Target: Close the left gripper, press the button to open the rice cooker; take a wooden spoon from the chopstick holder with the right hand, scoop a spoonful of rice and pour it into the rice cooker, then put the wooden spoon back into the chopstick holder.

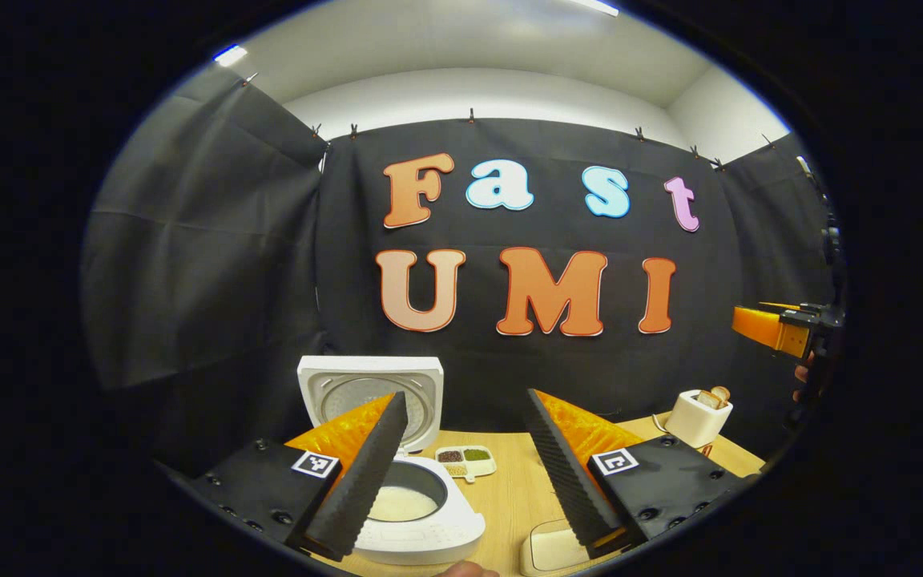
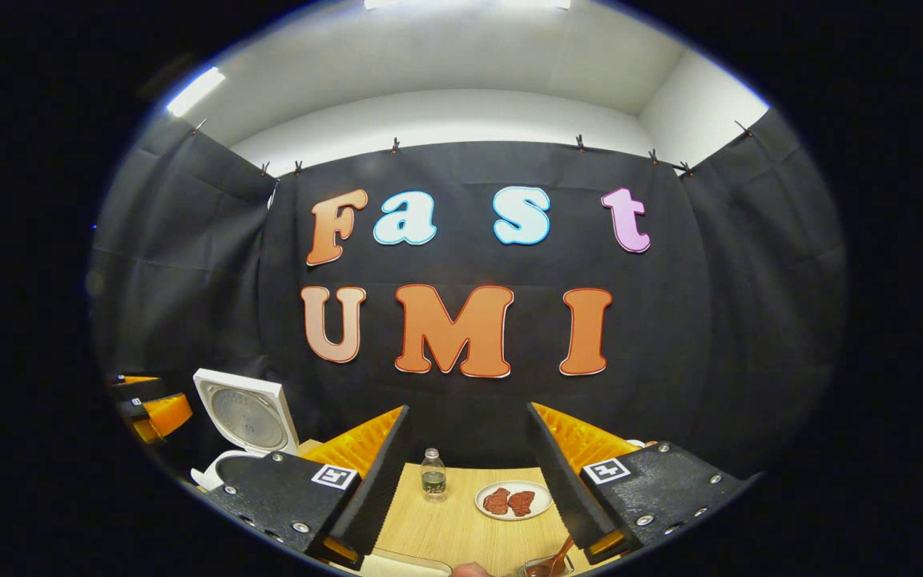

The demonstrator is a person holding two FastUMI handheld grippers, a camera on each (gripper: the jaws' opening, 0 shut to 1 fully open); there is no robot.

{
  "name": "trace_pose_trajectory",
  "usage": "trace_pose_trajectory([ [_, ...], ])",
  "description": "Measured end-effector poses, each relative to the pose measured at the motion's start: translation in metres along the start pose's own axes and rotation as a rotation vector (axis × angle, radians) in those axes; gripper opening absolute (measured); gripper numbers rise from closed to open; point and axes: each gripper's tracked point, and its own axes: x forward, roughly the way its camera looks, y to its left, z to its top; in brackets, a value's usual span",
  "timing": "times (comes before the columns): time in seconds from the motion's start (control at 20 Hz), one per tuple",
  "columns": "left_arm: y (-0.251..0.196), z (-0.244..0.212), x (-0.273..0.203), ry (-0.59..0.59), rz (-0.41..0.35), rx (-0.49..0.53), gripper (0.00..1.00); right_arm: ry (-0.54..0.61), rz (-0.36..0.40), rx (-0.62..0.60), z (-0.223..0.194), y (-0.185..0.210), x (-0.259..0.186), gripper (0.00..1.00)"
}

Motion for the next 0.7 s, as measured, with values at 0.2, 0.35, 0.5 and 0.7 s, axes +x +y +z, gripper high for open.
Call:
trace_pose_trajectory([
  [0.2, 0.037, 0.014, 0.022, -0.016, 0.059, 0.006, 0.99, 0.011, -0.015, 0.011, -0.006, -0.003, -0.001, 0.87],
  [0.35, 0.069, 0.015, 0.060, 0.024, 0.102, -0.002, 0.99, 0.018, -0.042, 0.019, -0.010, -0.010, -0.006, 0.87],
  [0.5, 0.108, 0.014, 0.109, 0.058, 0.167, -0.035, 1.00, 0.021, -0.088, 0.018, -0.013, -0.020, -0.015, 0.87],
  [0.7, 0.146, -0.002, 0.192, 0.155, 0.209, -0.121, 0.96, 0.036, -0.151, 0.012, -0.017, -0.033, -0.032, 0.87],
])
